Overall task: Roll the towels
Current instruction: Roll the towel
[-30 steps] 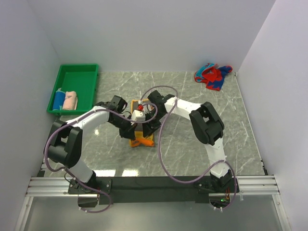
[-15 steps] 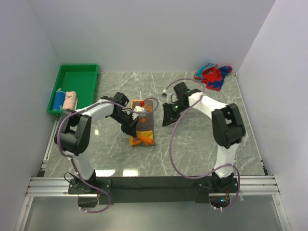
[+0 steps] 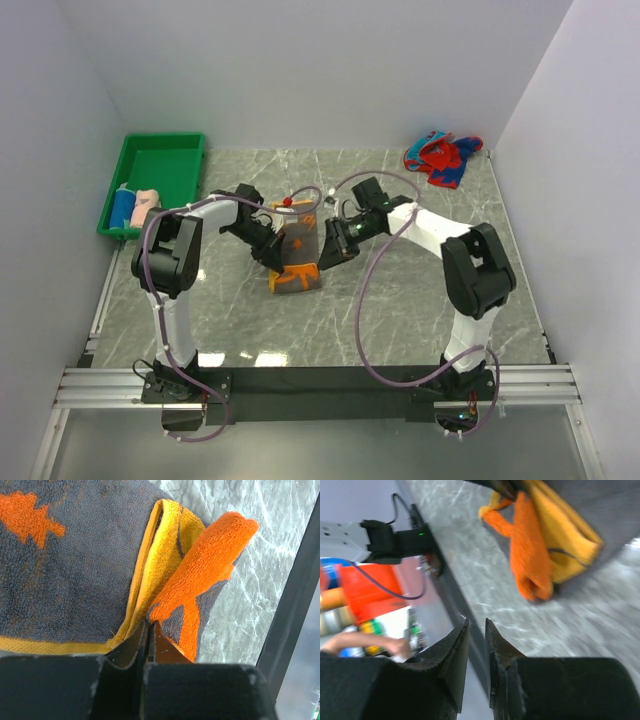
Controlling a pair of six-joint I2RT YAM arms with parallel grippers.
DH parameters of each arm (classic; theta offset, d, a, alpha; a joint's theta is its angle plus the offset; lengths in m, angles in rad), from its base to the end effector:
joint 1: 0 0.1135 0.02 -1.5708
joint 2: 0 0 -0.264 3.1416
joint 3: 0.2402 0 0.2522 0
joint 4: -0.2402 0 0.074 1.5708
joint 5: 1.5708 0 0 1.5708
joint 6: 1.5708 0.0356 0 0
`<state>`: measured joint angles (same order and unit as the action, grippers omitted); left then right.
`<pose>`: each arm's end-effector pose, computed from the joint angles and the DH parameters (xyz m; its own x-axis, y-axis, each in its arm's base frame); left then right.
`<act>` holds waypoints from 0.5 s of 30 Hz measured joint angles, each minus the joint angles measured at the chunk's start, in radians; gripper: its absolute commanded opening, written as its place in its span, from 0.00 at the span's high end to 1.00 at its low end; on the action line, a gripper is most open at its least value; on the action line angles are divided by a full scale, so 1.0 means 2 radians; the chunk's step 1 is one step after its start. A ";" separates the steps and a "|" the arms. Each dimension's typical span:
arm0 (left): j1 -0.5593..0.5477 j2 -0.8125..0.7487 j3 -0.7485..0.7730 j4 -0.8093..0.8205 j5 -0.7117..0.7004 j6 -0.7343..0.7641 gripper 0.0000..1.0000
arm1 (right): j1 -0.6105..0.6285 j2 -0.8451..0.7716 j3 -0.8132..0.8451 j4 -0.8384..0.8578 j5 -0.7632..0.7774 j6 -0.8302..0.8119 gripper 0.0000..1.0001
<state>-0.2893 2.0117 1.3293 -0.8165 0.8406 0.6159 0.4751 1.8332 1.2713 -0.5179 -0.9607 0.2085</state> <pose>0.3448 -0.1303 0.1468 -0.6407 0.5928 -0.4879 0.7495 0.3450 -0.5651 0.3177 0.1962 0.2055 -0.8926 -0.3258 -0.3117 -0.4303 0.4090 0.8047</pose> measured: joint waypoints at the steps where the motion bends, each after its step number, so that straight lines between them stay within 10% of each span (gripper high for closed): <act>1: 0.000 0.000 0.000 0.000 0.000 -0.002 0.96 | 0.005 0.009 -0.001 0.009 -0.007 0.011 0.73; 10: 0.001 0.000 0.000 0.001 0.000 -0.004 0.94 | 0.046 0.084 0.008 0.070 -0.020 0.093 0.71; 15: 0.009 0.001 0.000 -0.006 0.001 0.003 0.69 | 0.050 0.116 0.010 0.068 0.045 0.098 0.71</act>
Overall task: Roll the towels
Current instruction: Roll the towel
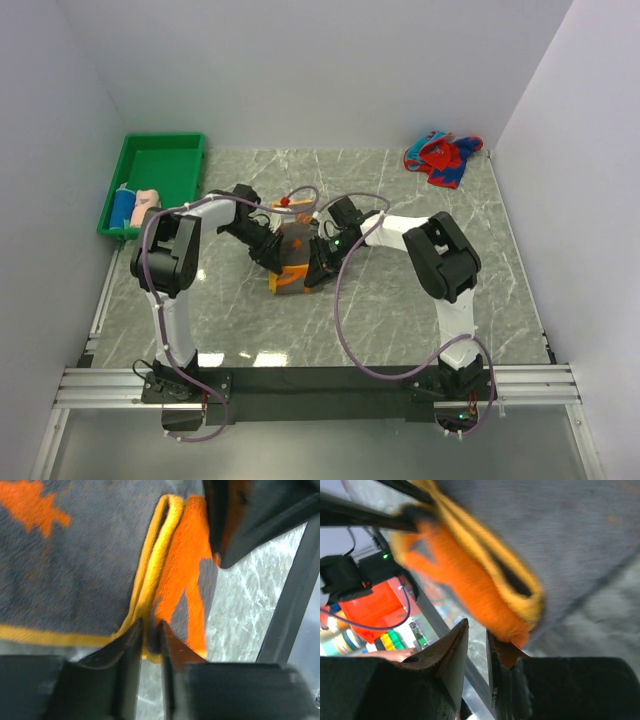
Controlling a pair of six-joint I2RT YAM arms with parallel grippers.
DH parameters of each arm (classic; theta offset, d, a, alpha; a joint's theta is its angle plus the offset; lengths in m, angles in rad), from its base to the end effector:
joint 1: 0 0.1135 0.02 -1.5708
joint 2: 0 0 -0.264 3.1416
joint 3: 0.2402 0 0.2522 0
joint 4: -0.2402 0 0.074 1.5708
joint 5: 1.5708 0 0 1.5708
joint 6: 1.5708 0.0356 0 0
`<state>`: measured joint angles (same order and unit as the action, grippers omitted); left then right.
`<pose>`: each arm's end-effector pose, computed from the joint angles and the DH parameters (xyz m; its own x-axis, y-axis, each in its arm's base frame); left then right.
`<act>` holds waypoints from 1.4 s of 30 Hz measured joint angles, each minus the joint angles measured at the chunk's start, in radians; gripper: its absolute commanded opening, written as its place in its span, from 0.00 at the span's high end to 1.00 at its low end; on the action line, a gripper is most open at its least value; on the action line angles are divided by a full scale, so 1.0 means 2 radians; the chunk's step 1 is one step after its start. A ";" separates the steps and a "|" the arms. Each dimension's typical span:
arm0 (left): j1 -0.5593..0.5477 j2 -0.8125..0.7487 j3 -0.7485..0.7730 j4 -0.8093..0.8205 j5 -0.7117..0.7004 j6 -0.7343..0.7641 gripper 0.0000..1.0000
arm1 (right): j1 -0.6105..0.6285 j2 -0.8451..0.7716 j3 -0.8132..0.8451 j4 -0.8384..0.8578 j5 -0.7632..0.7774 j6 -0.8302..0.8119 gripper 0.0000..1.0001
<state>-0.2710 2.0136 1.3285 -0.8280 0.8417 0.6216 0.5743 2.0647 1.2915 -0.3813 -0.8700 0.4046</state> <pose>0.3459 -0.1237 0.1459 -0.6540 0.5843 -0.4805 0.7388 0.3568 -0.5717 0.3224 0.2410 0.1291 -0.9459 -0.3097 -0.0965 -0.2583 0.5389 0.8018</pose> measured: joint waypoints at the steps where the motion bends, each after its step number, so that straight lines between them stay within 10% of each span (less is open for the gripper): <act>1: 0.006 0.000 -0.001 -0.001 0.001 0.002 0.66 | 0.000 0.006 0.000 -0.001 0.009 0.002 0.71; 12: 0.094 -0.133 -0.115 0.027 -0.014 0.040 0.47 | 0.002 0.021 0.008 -0.001 0.004 0.022 0.71; 20: -0.060 -0.394 -0.294 0.175 -0.108 0.076 0.29 | 0.002 0.032 0.016 -0.002 -0.010 0.025 0.75; 35: -0.163 -0.374 -0.392 0.375 -0.224 0.171 0.31 | 0.003 0.043 0.025 -0.003 -0.024 0.030 0.76; 42: -0.164 -0.306 -0.377 0.395 -0.228 0.195 0.48 | 0.003 0.043 0.026 -0.003 -0.027 0.034 0.76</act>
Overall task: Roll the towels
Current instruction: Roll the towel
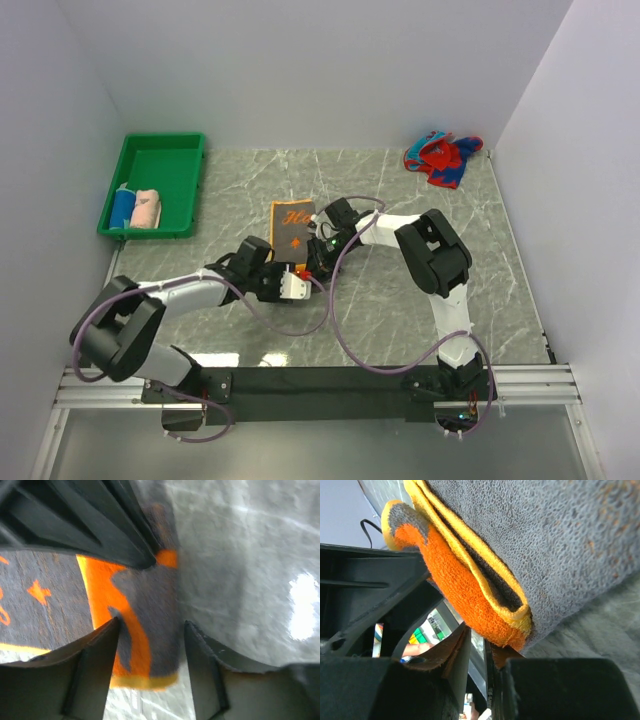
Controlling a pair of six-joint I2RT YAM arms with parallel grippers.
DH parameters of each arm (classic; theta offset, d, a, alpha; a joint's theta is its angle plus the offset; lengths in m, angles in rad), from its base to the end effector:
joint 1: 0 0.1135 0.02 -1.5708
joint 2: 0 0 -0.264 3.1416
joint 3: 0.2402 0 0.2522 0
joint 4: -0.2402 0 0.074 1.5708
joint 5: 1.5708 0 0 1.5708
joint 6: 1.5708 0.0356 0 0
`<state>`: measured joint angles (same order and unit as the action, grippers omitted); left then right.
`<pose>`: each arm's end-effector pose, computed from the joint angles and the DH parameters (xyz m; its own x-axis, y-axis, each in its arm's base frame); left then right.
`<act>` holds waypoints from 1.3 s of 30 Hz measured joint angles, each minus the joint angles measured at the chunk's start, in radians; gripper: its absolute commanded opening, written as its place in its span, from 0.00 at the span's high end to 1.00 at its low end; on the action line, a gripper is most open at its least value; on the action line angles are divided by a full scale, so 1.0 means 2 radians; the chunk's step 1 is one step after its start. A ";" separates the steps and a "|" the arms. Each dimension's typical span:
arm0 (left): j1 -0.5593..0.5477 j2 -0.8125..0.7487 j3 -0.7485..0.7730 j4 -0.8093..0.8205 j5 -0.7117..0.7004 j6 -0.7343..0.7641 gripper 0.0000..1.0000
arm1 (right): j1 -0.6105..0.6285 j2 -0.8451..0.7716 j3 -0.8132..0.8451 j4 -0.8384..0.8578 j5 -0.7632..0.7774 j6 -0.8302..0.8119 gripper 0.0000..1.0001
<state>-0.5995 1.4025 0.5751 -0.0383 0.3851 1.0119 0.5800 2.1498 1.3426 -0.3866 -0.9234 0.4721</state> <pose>0.2030 -0.1550 0.1526 0.2804 0.7601 -0.5862 0.9169 -0.0314 0.3978 0.3293 0.2497 0.1102 -0.9547 -0.2976 0.0094 -0.1594 0.5377 0.8279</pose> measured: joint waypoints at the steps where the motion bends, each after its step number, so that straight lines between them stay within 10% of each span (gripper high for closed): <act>1: 0.000 0.008 0.007 0.000 0.001 -0.001 0.53 | 0.000 0.000 0.000 0.000 0.000 0.000 0.76; 9: 0.020 0.089 0.120 -0.125 0.035 -0.003 0.95 | -0.013 -0.005 0.044 -0.050 0.022 -0.047 0.59; 24: 0.114 0.311 0.384 -0.438 0.220 -0.029 0.98 | -0.230 -0.251 0.036 -0.093 0.192 -0.273 0.40; 33: 0.140 0.432 0.504 -0.576 0.285 -0.087 0.96 | -0.051 -0.429 -0.047 -0.120 0.233 -0.423 0.38; 39: 0.141 0.475 0.540 -0.628 0.303 -0.126 0.95 | 0.133 -0.377 -0.115 -0.107 0.311 -0.458 0.40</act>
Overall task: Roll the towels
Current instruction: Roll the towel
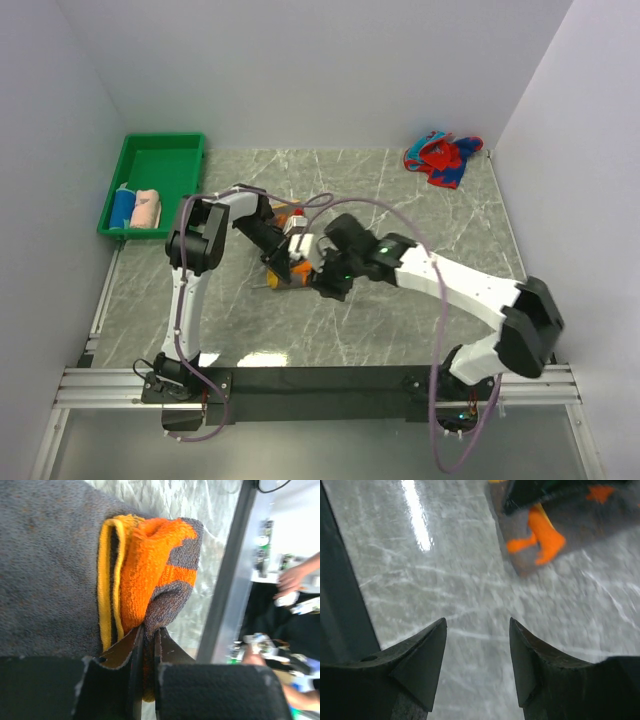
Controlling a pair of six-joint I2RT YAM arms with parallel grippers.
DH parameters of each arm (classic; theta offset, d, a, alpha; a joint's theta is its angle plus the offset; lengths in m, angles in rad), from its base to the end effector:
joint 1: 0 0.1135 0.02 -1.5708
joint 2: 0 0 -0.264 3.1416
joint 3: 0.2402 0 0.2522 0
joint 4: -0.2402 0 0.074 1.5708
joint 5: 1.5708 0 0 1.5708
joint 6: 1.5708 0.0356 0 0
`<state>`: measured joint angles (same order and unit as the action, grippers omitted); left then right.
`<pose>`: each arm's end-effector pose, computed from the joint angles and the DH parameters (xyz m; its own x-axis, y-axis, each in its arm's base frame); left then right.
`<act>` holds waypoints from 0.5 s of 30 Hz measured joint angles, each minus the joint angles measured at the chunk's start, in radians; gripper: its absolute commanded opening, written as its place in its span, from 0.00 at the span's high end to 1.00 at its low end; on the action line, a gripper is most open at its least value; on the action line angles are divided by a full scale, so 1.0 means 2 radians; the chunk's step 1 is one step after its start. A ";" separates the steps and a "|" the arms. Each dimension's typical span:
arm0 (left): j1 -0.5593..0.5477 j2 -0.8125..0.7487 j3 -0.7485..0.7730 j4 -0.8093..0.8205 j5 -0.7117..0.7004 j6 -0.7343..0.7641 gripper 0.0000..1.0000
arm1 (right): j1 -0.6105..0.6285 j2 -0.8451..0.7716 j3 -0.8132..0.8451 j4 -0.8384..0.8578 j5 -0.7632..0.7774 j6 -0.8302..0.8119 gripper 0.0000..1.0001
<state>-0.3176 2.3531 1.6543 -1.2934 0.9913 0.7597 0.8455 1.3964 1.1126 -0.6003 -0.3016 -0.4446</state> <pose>0.3650 -0.1513 0.1038 -0.7347 0.6385 -0.2293 0.4853 0.2584 -0.8353 0.1875 0.2275 0.2790 -0.1021 -0.7343 -0.6712 -0.9785 0.1957 -0.0653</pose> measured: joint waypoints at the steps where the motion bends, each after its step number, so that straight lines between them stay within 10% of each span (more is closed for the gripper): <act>1: 0.000 0.003 0.000 -0.004 0.002 -0.005 0.94 | 0.011 0.014 0.001 0.008 0.008 -0.001 0.40; 15: 0.019 0.017 -0.033 -0.047 0.007 -0.023 0.93 | 0.057 0.196 0.066 0.113 0.021 -0.050 0.41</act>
<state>-0.2806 2.3863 1.5875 -1.3865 1.0050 0.7139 0.9600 1.7893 1.2438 -0.3737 -0.2596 -0.5453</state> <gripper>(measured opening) 0.126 0.592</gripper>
